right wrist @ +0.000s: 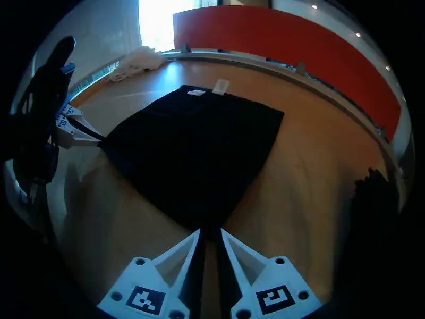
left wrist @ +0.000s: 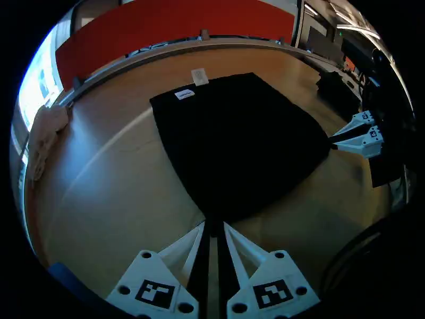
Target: Fold towel
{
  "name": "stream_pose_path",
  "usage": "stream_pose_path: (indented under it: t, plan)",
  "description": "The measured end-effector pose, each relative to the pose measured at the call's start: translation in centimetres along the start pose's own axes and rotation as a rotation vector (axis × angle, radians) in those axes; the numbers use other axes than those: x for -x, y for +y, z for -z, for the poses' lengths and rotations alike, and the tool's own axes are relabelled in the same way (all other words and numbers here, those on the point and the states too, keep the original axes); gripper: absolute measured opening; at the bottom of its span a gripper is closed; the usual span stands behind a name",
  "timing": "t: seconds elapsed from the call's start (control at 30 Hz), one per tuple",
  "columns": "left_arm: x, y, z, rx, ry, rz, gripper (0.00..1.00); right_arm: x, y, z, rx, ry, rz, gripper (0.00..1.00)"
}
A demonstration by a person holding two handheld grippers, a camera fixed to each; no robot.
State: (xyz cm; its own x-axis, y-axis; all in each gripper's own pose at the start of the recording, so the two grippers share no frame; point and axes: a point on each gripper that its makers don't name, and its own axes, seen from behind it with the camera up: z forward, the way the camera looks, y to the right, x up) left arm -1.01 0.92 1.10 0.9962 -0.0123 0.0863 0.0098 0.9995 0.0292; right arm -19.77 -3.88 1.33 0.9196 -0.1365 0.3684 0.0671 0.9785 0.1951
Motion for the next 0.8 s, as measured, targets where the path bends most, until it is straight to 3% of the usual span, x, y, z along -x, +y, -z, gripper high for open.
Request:
stream_pose_path:
  t: [0.57,0.8]
  plan:
    - [0.42,0.30,0.01,0.012,-0.011,0.013,0.07,-0.94,-0.19,0.57,-0.004,0.022,0.001,0.12]
    - [0.39,0.42,-0.06,0.014,-0.012,-0.035,0.02,-0.96,-0.21,0.65,-0.008,0.022,0.004,0.12]
